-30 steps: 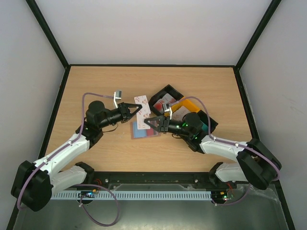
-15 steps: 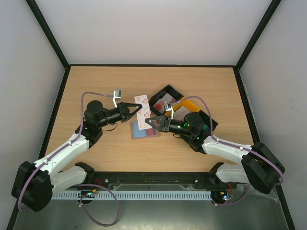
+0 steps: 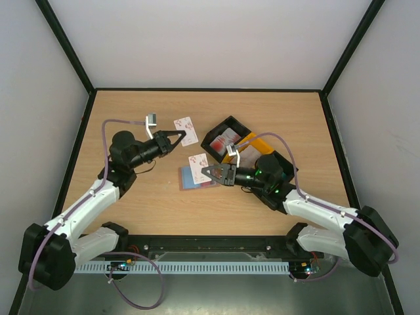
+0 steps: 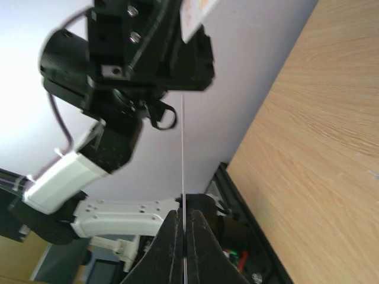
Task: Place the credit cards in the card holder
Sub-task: Pick up the credit card from the storage box, then insert the credit card into the card holder.
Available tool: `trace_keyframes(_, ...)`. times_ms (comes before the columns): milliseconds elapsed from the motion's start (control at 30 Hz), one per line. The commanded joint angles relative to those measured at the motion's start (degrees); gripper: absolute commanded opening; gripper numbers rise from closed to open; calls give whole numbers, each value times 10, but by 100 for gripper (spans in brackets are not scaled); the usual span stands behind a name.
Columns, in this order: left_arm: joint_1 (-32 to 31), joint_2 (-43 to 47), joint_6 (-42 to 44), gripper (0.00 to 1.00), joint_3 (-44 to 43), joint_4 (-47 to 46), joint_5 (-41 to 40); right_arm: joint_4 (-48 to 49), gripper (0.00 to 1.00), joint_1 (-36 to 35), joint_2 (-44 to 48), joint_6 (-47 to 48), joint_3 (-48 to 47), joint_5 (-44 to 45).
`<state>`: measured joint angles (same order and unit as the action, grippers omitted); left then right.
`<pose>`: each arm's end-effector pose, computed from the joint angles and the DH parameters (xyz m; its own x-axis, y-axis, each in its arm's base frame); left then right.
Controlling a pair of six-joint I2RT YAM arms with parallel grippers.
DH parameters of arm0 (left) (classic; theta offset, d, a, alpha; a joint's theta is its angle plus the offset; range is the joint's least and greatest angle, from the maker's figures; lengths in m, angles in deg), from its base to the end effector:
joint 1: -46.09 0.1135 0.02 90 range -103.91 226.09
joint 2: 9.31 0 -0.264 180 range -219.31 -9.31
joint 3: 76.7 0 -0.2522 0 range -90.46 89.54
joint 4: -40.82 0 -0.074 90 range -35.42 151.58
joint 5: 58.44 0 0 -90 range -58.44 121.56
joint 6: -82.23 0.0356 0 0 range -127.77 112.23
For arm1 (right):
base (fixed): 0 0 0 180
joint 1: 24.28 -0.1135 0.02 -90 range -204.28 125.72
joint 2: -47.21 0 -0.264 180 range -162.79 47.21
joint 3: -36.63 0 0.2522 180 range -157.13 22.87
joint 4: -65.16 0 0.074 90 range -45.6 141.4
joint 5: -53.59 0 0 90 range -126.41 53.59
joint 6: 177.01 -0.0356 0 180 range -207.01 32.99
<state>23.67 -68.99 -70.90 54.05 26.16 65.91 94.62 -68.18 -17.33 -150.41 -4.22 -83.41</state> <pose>0.2122 -0.1093 0.3034 -0.7141 -0.5021 -0.4879 0.4382 0.2228 -0.8708 0.1514 0.1819 0.2604 -0.8592 0.0195 -0.5112 -0.5113 -0.0682 0.8567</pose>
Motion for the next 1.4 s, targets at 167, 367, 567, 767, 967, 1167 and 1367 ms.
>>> trace_keyframes(167,2,20,146,2,-30,182,-60,-318,2,-2,79,191,-59,153)
trace_keyframes(367,-10,31,186,2,17,290,-62,-458,2,-4,67,238,-90,273)
trace_keyframes(567,-58,-15,171,2,65,273,-58,-473,2,-20,16,228,-86,339)
trace_keyframes(767,-91,-102,130,2,81,193,-60,-484,2,-64,-105,240,-146,379)
trace_keyframes(967,-97,-182,123,2,51,196,-80,-494,2,-74,-203,225,-207,410)
trace_keyframes(1167,-100,-215,102,2,52,156,-87,-522,2,-74,-248,224,-237,460)
trace_keyframes(1367,-106,-231,88,2,55,112,-103,-545,2,-74,-282,214,-248,489)
